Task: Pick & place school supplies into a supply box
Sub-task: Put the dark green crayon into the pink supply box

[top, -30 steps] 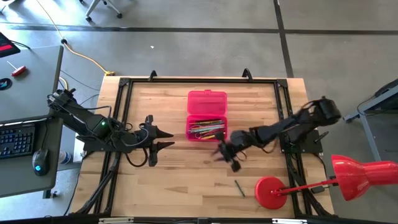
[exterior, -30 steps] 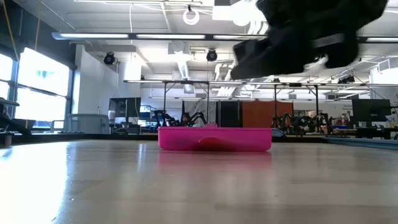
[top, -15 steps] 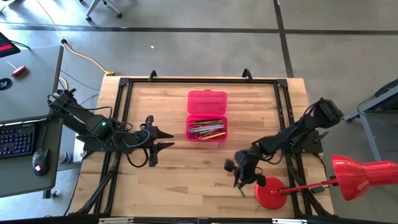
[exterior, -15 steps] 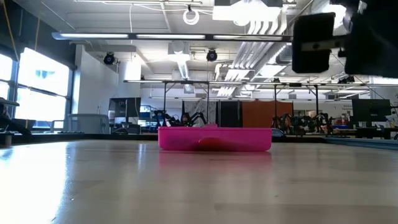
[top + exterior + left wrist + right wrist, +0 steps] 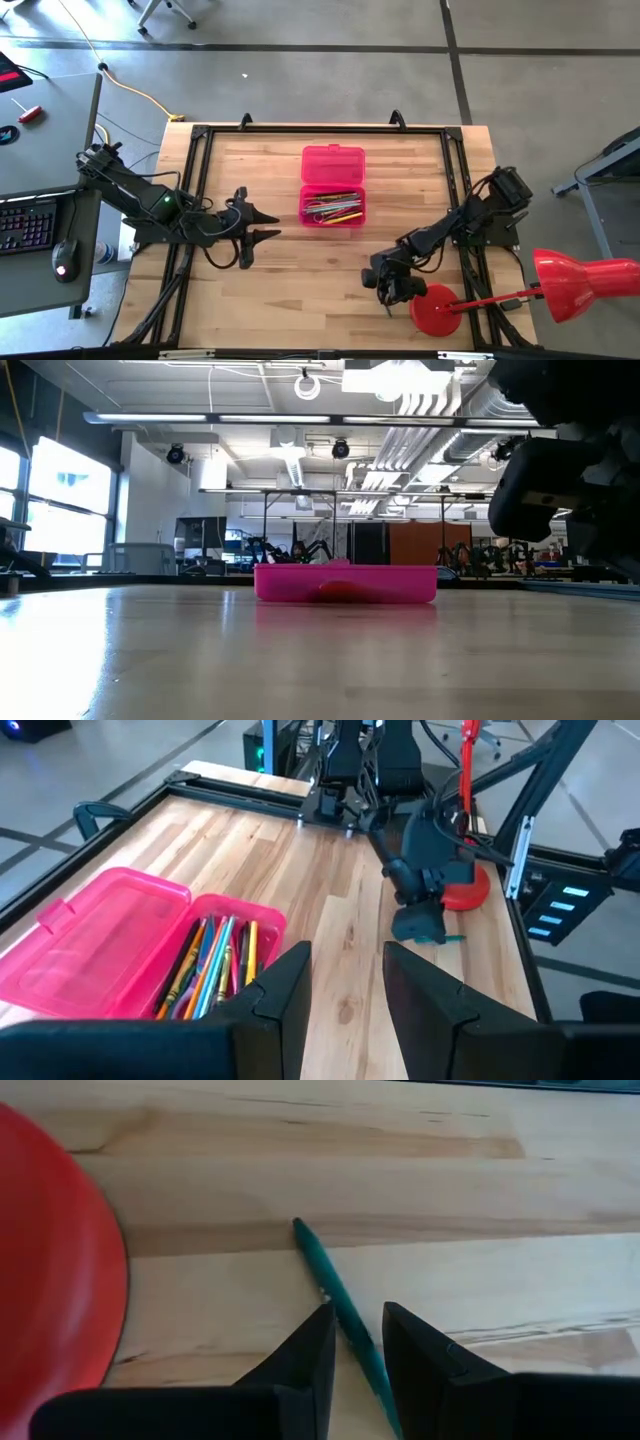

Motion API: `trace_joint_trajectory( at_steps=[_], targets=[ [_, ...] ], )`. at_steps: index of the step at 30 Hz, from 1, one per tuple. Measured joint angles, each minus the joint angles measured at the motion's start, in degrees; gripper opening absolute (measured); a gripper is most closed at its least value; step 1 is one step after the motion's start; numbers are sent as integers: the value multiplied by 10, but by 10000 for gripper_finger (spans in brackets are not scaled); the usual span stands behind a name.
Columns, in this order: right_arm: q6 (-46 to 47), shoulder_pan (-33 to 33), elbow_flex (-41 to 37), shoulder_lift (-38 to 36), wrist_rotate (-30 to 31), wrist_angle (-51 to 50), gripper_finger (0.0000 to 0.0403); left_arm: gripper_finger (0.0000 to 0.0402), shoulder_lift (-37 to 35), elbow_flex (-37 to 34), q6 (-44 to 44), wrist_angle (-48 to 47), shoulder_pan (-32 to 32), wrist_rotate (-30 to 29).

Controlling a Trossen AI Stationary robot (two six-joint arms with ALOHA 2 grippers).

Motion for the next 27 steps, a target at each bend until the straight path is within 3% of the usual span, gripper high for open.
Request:
trace_joint_trajectory(
  at_steps=[12, 21, 27],
  targets=[
    [-22, -1, 2, 37, -9, 10, 64, 156, 0, 0, 0, -1, 0, -1],
    [-20, -1, 1, 60, -10, 35, 10, 156, 0, 0, 9, -1, 0, -2],
    [-13, -1, 0, 58, -3, 51, 12, 156, 0, 0, 16, -1, 0, -2]
  ],
)
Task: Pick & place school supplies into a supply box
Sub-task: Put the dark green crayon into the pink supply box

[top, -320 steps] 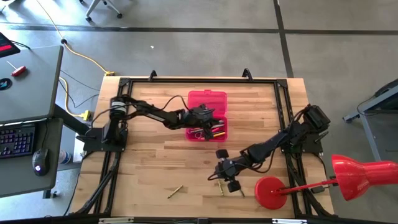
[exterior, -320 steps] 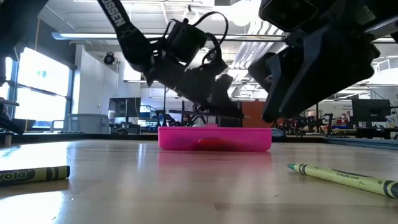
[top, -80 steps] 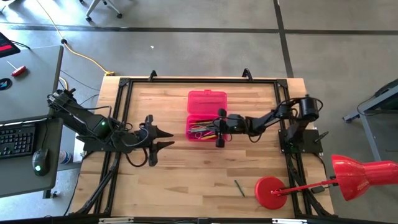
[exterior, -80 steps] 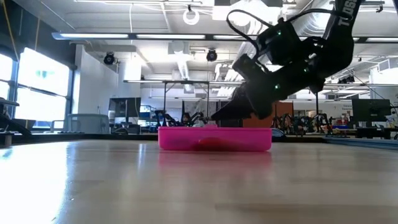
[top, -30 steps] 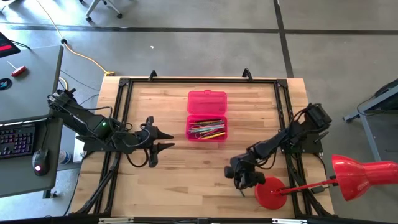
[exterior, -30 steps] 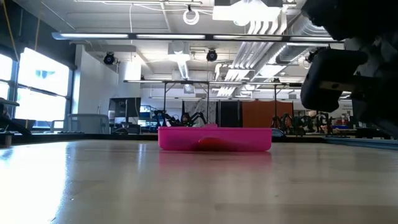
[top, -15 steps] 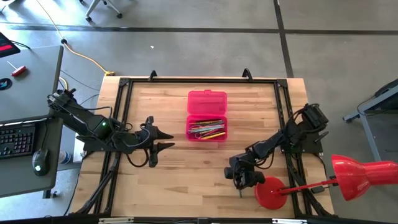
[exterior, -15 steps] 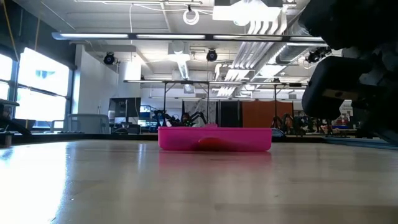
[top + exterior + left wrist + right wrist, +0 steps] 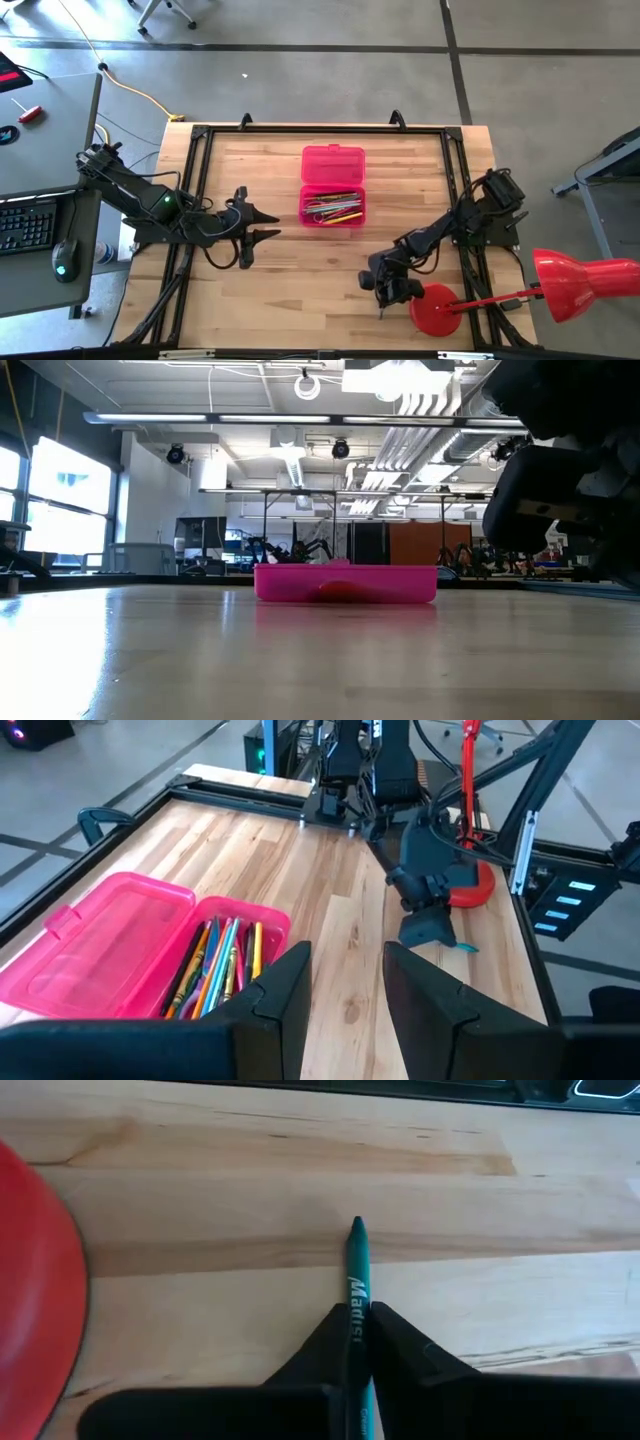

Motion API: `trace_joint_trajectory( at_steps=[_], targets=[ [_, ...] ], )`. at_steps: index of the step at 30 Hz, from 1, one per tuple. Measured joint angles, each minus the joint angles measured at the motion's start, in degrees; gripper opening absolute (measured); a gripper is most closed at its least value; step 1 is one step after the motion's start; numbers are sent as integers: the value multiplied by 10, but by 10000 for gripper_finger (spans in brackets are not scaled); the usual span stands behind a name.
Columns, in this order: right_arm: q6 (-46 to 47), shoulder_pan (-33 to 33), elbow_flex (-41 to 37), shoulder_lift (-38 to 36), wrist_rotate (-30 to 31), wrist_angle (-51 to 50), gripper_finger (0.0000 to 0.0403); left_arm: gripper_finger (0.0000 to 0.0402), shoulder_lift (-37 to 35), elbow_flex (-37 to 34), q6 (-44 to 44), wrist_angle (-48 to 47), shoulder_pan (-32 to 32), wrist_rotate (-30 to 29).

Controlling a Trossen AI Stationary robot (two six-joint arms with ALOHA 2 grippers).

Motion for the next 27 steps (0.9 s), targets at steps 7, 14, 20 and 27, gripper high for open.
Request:
trace_joint_trajectory(
  at_steps=[7, 14, 20, 27],
  targets=[
    [16, -29, 22, -76, 87, 11, 5, 156, 0, 0, 1, 0, 0, 4],
    [50, -117, 52, -130, 264, 48, 4, 156, 0, 0, 1, 0, 0, 5],
    [260, -221, 52, -120, 310, 112, 6, 156, 0, 0, 0, 0, 0, 5],
    [394, -300, 52, -97, 341, 109, 10, 156, 0, 0, -1, 2, 0, 6]
  ],
)
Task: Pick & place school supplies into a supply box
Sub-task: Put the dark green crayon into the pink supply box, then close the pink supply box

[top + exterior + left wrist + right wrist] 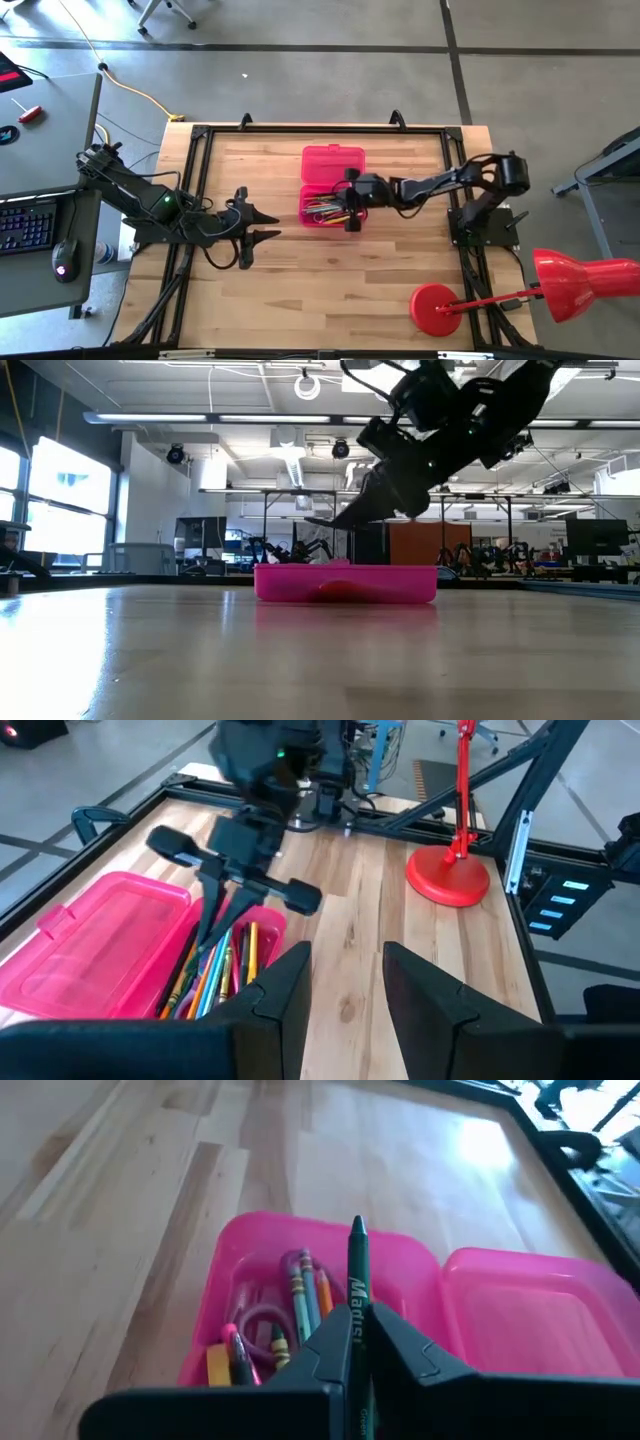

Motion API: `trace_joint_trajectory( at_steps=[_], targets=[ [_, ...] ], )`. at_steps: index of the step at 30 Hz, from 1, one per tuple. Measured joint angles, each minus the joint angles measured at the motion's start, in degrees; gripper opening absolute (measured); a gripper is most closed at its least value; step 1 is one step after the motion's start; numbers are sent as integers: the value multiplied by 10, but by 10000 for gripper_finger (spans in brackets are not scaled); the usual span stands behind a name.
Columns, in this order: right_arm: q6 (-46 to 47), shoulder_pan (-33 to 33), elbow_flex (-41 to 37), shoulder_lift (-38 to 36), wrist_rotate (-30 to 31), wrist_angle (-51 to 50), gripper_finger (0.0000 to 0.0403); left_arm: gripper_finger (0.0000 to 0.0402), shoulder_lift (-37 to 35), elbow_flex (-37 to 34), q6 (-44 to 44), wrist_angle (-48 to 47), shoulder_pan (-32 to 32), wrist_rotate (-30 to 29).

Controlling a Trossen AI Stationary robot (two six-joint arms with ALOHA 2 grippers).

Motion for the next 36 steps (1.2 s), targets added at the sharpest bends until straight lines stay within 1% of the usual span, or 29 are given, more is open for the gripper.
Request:
trace_joint_trajectory(
  at_steps=[4, 7, 8, 10, 13, 16, 19, 22, 27, 30, 33, 36],
  targets=[
    [0, -20, 0, 14, -41, 12, 11, 156, 3, 0, 0, 2, 0, 0],
    [19, -27, 0, 28, -40, 12, 11, 156, 4, 0, -1, 4, 0, 5],
    [21, -28, 0, 34, -33, 10, 11, 156, 4, 0, -1, 4, 0, 13],
    [22, -30, 0, 48, -17, 5, 11, 156, 9, 0, -3, 4, 0, 12],
    [14, -31, 0, 54, 2, 10, 13, 156, 21, 0, -5, 5, 0, -15],
    [14, -30, 0, 54, 8, 10, 18, 156, 35, 0, -6, 9, 0, -60],
    [14, -30, 0, 54, 8, 15, 28, 156, 48, 0, -37, 19, 1, -101],
    [14, -30, 0, 54, 10, 17, 42, 156, 52, 0, -75, 19, 1, -121],
    [35, -30, 0, 54, 41, 17, 70, 156, 52, 0, -107, 18, 1, -121],
    [6, -30, 1, 46, 67, 15, 82, 156, 53, 0, -111, 18, 1, -120],
    [-4, -30, 10, 23, 99, 15, 86, 156, 71, 0, -144, 15, 13, -117],
    [-10, -32, 23, -13, 106, -12, 80, 152, 98, -1, -179, 9, 33, -89]
  ],
)
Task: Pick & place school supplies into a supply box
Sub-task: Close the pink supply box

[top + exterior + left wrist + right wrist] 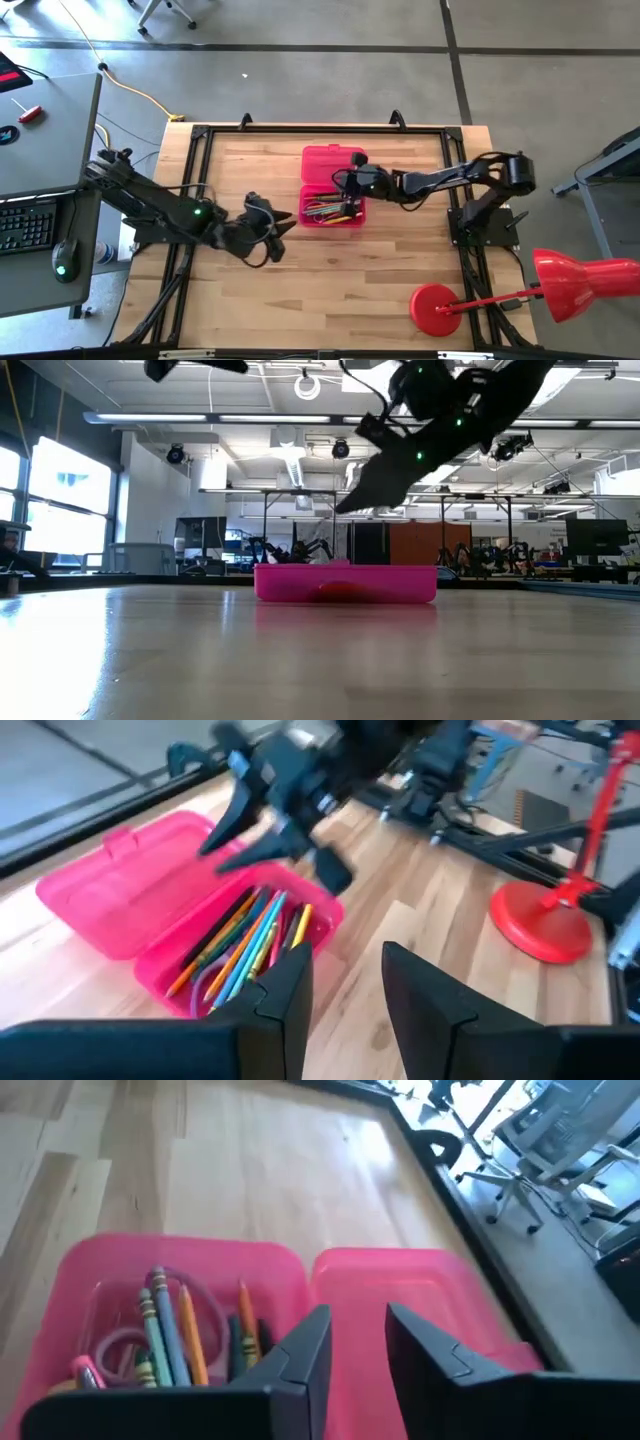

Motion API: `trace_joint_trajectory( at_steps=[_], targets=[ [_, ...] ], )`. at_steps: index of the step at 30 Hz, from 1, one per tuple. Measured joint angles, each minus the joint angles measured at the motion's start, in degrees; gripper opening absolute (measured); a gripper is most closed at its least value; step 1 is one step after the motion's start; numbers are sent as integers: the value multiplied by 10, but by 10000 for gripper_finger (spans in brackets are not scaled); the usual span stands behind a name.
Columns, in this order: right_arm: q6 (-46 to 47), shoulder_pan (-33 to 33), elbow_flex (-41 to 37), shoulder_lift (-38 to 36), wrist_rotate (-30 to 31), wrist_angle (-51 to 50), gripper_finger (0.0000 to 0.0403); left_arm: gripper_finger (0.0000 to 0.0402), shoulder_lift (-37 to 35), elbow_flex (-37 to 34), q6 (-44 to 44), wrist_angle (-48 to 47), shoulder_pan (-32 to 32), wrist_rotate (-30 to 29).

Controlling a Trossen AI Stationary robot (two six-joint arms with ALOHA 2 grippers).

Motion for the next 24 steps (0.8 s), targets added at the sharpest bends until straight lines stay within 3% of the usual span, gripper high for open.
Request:
trace_joint_trajectory(
  at_steps=[4, 8, 12, 18, 24],
  targets=[
    [4, -19, 14, -55, 16, -64, 53, 126, 48, 0, -18, 0, 37, 21],
    [31, -61, 15, -99, 65, -121, 9, 69, 90, 0, -17, -3, 79, 51],
    [83, -120, 15, -115, 57, -175, 7, 13, 129, 0, -18, -1, 126, 92],
    [174, -225, 14, -104, -55, -194, 1, 27, 191, 1, -18, 28, 184, 217],
    [259, -289, 14, -64, -129, -184, 1, 17, 245, 0, -23, 28, 192, 261]
  ],
)
